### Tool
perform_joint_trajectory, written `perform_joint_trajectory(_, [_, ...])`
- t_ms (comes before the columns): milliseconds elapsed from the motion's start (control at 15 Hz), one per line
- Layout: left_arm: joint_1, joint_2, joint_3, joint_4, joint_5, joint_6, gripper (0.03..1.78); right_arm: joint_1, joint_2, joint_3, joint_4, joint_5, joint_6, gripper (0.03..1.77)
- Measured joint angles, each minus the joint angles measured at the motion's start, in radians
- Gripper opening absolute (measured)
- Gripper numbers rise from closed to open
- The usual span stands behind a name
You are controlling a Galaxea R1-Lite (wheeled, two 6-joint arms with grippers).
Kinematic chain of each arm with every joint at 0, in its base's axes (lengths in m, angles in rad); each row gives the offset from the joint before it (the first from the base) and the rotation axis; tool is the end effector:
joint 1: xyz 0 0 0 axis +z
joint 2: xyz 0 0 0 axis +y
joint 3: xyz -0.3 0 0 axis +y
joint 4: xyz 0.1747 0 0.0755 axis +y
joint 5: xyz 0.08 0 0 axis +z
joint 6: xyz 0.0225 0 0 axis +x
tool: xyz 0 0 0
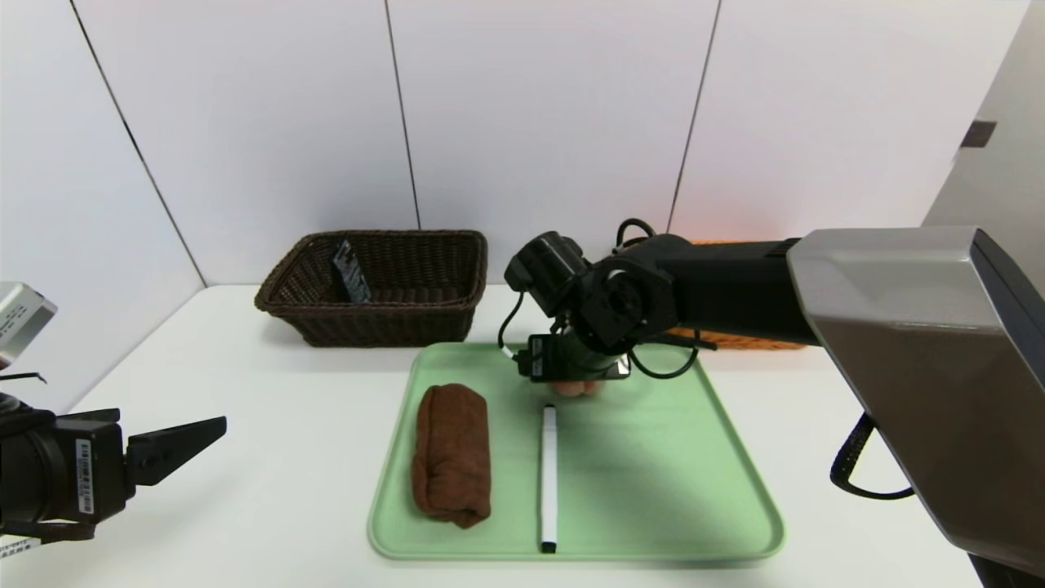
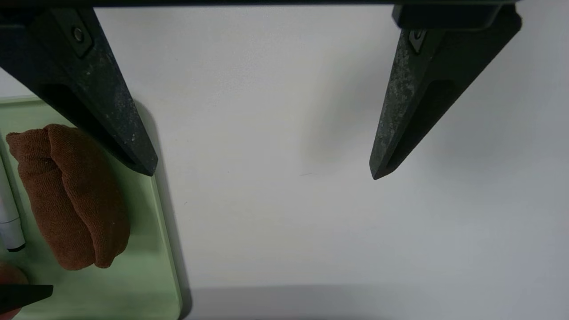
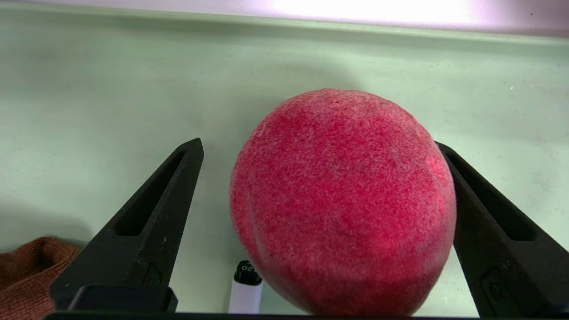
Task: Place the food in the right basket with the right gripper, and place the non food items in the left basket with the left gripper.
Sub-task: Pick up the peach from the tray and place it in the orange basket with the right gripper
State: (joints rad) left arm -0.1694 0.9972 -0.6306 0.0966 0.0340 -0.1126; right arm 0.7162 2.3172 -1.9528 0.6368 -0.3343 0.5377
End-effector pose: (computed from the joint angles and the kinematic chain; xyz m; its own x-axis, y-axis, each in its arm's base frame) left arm 0.1175 -0.0193 0.2141 0.8870 -0.1172 -0.4466 0.0882 0.9924 -0.0854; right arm 0.3431 0.2888 0.1433 0.5997 0.0870 -0.7955 -0.0927 0.9949 0.0389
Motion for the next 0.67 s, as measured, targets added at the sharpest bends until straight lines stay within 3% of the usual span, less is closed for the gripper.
perform_joint_trajectory(200, [0.001, -0.002, -0.001, 0.000, 0.001, 0.000, 1.69, -0.001, 0.003, 0.000, -0.001, -0.030, -0.002, 1.23])
perform_joint_trajectory(667, [0.001, -0.014, -0.010, 0.000, 0.002, 0.003, 1.69, 0.031, -0.075, 0.001, 0.006, -0.020, 0.000, 1.18])
